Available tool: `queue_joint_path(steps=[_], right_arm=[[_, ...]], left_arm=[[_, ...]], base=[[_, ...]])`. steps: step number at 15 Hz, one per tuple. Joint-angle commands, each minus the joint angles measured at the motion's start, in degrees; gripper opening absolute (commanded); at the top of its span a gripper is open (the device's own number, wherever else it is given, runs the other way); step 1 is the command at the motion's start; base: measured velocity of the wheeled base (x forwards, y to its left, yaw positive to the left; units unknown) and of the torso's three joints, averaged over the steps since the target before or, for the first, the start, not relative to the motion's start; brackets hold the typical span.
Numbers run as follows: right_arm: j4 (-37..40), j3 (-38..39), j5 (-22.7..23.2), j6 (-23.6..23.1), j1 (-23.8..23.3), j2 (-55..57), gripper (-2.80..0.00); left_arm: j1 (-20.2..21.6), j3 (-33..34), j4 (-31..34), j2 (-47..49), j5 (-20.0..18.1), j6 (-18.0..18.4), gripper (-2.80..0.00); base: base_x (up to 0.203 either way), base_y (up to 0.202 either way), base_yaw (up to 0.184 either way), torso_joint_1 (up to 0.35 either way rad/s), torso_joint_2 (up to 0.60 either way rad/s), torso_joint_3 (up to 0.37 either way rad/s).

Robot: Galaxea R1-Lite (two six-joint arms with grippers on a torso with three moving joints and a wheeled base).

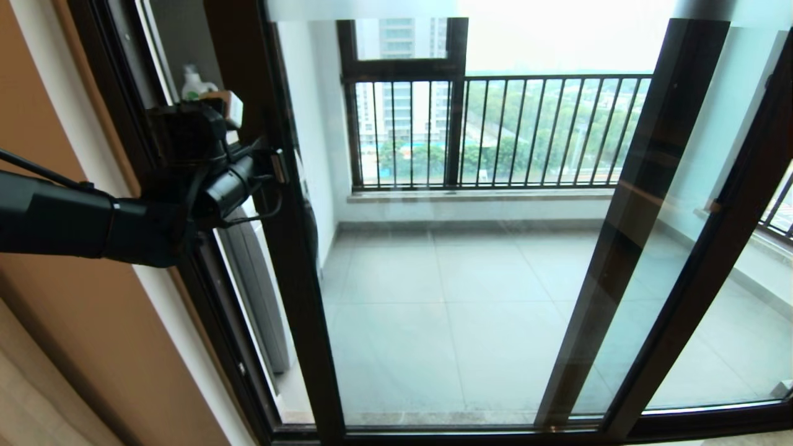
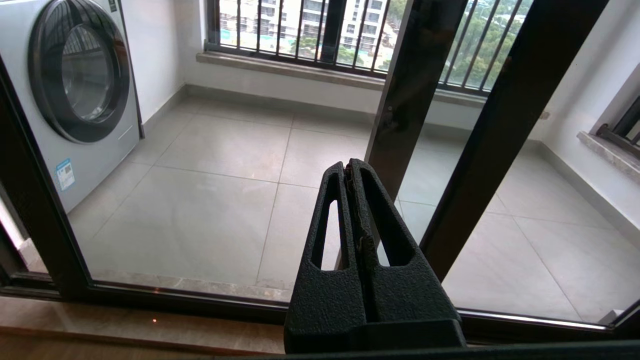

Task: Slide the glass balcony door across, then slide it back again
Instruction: Close the slid door

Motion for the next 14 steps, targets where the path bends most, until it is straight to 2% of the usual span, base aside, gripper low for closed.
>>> queue_joint_path(steps=[1,8,12,14], right_arm=[[-0.06,0.7,0.02,-0.1,0.02,0.03,-2.8],[-0.06,0.7,0.1,-0.1,0.02,0.06,-2.8],[-0.06,0.7,0.04,-0.1,0.02,0.07,-2.8],[-0.06,0.7,0.02,-0.1,0.02,0.07,-2.8]], left_arm=[[2.01,2.4,-0.15,-0.43,-0.61,-0.08,-2.8],[8.03,3.32,-0.97,-1.57,-2.01,-0.17,-2.8],[12.41,3.16,-1.13,-1.39,-5.29,0.07,-2.8],[13.86,3.16,-1.13,-1.44,-5.58,0.1,-2.8]], base=[[0.0,0.0,0.0,0.0,0.0,0.0],[0.0,0.0,0.0,0.0,0.0,0.0],[0.0,0.0,0.0,0.0,0.0,0.0],[0.0,0.0,0.0,0.0,0.0,0.0]])
